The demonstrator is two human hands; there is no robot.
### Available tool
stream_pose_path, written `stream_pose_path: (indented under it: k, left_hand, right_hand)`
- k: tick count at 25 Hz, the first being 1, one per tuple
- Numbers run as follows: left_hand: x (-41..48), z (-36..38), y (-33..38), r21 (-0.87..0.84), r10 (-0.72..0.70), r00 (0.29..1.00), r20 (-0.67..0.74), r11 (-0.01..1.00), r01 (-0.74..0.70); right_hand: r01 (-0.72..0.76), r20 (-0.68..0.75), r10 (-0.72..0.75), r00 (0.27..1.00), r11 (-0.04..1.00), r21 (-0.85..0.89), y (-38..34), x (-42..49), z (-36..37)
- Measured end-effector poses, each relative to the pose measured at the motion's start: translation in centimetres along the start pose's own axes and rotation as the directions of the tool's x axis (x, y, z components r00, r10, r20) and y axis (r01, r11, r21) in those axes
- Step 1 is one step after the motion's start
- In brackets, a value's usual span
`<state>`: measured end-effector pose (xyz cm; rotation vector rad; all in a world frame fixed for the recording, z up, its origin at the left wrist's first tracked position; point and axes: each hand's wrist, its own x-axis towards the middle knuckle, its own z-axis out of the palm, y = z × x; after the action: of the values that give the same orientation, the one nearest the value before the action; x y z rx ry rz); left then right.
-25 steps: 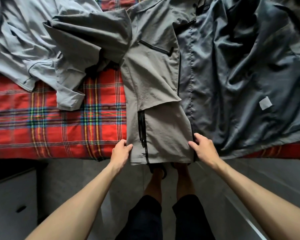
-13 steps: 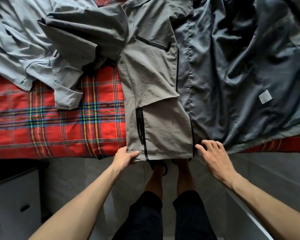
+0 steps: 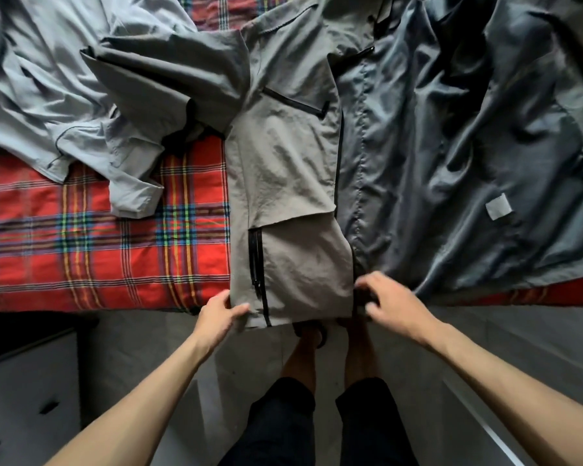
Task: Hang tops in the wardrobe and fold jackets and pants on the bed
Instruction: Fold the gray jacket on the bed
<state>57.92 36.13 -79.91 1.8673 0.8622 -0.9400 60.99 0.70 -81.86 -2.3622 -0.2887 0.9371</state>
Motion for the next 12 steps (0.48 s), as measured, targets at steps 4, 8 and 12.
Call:
stream_pose_path:
  k: [4, 8, 12]
  left_hand:
    - [2.6, 0.0, 6.6, 0.005, 0.109, 0.935, -0.336, 0.993, -0.114]
    - [8.0, -1.5, 12.1, -0.082, 0.068, 0.918, -0.391, 0.991, -0.108]
    - [9.7, -1.7, 13.3, 0.070, 0.031, 0.911, -0.411, 0.998, -0.003]
  right_hand:
    - [-0.228, -0.063, 0.428, 0.902, 0.594, 0.771, -3.4, 9.4, -3.6]
    - [-0.352, 0.222, 0.464, 0.858, 0.215, 0.911, -7.0, 15.7, -6.4]
    - [-0.309, -0.364, 0.541, 0.759, 0.790, 0.530, -6.2, 15.9, -7.4]
